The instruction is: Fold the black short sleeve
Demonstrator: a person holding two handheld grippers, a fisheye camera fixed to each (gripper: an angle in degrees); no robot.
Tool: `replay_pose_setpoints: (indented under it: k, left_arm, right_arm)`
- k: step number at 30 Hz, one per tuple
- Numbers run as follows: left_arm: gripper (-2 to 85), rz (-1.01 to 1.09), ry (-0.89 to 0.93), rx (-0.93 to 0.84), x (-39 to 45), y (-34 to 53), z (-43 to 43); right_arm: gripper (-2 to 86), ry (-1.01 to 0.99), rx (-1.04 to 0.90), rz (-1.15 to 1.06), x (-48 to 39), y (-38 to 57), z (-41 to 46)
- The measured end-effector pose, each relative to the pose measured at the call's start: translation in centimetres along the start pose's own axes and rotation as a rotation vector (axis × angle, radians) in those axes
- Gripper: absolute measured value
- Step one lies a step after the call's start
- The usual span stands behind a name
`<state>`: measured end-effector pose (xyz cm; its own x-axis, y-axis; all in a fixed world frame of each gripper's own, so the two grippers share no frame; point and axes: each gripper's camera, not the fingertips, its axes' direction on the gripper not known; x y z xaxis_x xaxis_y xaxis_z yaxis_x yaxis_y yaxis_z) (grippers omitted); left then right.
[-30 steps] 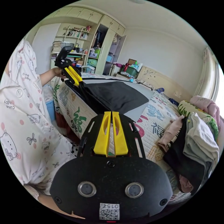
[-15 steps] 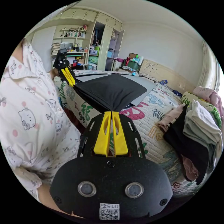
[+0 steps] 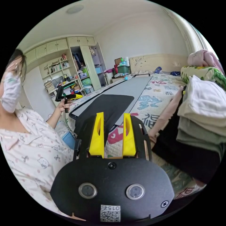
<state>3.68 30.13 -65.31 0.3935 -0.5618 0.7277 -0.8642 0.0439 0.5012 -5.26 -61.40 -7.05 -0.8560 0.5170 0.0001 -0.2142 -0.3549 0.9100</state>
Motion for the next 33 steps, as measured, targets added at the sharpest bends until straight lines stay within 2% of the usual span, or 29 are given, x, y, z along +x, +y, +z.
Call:
replay_pose_setpoints:
  k: [1, 5, 11, 15, 20, 27, 30, 33]
  left_arm:
    - [12.3, -0.127, 0.008, 0.012, -4.3, -1.0, 1.0]
    - [14.3, -0.300, 0.124, -0.049, -14.2, -3.6, 8.5]
    - [16.2, -0.341, 0.109, -0.241, -20.5, -5.5, 17.4]
    - [14.7, -0.322, 0.100, -0.265, -22.6, -5.8, 18.3]
    - [11.0, -0.304, 0.067, -0.299, -25.1, -6.0, 17.9]
    - [3.0, -0.298, 0.115, -0.346, -26.3, -4.7, 16.4]
    - [2.0, -0.249, 0.087, -0.262, -24.4, -3.9, 11.1]
    - [1.6, -0.148, 0.086, -0.088, -20.0, -2.4, 0.9]
  right_arm:
    - [12.4, -0.010, -0.005, 0.019, 1.2, -1.8, 1.4]
    - [11.8, -0.073, -0.038, 0.100, 5.6, -7.8, 6.7]
    - [11.1, -0.146, -0.133, 0.259, 11.4, -10.9, 13.1]
    - [11.1, -0.031, -0.169, 0.284, 12.8, -11.6, 15.0]
    - [9.7, -0.036, -0.252, 0.244, 13.6, -13.3, 18.0]
    - [3.2, 0.026, -0.255, 0.217, 13.4, -13.2, 19.0]
    - [1.3, 0.033, -0.152, 0.146, 11.4, -12.7, 16.8]
    - [0.3, 0.005, -0.028, 0.047, 8.3, -12.4, 13.4]
